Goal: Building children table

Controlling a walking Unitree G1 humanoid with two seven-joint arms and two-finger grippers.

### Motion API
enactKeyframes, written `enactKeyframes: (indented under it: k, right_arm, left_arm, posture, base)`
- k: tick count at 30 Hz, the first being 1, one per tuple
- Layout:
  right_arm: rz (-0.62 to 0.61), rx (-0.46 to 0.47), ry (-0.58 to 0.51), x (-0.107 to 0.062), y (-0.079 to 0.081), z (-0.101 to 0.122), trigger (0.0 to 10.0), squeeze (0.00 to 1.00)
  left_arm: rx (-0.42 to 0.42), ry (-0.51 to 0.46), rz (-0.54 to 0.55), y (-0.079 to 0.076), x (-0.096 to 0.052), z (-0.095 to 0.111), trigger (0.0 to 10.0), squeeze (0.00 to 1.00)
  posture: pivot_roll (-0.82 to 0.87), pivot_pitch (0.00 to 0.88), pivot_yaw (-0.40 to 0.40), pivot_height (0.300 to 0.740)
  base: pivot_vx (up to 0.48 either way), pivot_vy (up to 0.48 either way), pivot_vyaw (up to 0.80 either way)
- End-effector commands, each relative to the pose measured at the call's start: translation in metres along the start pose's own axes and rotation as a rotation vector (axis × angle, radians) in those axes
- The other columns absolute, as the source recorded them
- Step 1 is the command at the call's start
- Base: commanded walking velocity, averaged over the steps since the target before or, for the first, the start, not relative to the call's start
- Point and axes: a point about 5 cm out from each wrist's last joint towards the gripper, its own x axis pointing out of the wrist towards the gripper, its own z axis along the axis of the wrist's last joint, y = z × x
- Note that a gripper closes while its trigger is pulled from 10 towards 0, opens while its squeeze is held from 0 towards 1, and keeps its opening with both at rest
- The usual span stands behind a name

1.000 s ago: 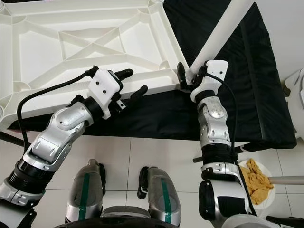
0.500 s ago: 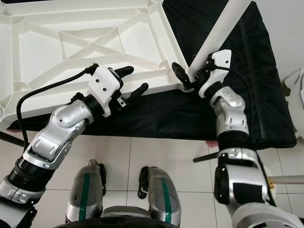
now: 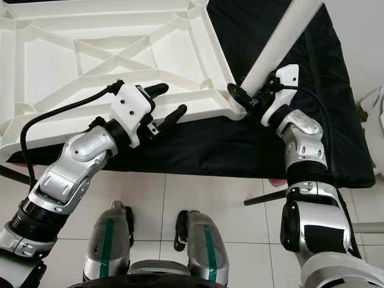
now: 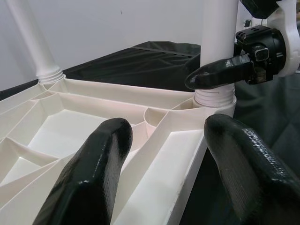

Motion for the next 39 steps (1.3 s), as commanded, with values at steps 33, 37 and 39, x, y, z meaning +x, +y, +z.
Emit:
enactKeyframes:
  k: [33,37,39]
  right_arm:
    - [-0.306,0.121,-0.135,0.011,0.023,-0.015,0.0,0.00]
    - [-0.420,0.117,-0.153,0.012,0.022,-0.013,0.0,0.00]
    - [-0.420,0.117,-0.153,0.012,0.022,-0.013,0.0,0.00]
  left_arm:
    - [-0.050,0.032,-0.102,-0.013,-0.002,-0.007,10.0,0.00]
    - [-0.050,0.032,-0.102,-0.013,-0.003,-0.007,10.0,0.00]
    - [-0.050,0.032,-0.102,-0.013,-0.003,-0.007,10.0,0.00]
  posture:
    - [0.11,0.049,-0.101,0.740]
    - [0.11,0.047,-0.101,0.740]
    - [0.11,0.047,-0.101,0.740]
  base:
    - [0.000,0.000,0.00]
    - [0.000,0.000,0.00]
    - [0.000,0.000,0.00]
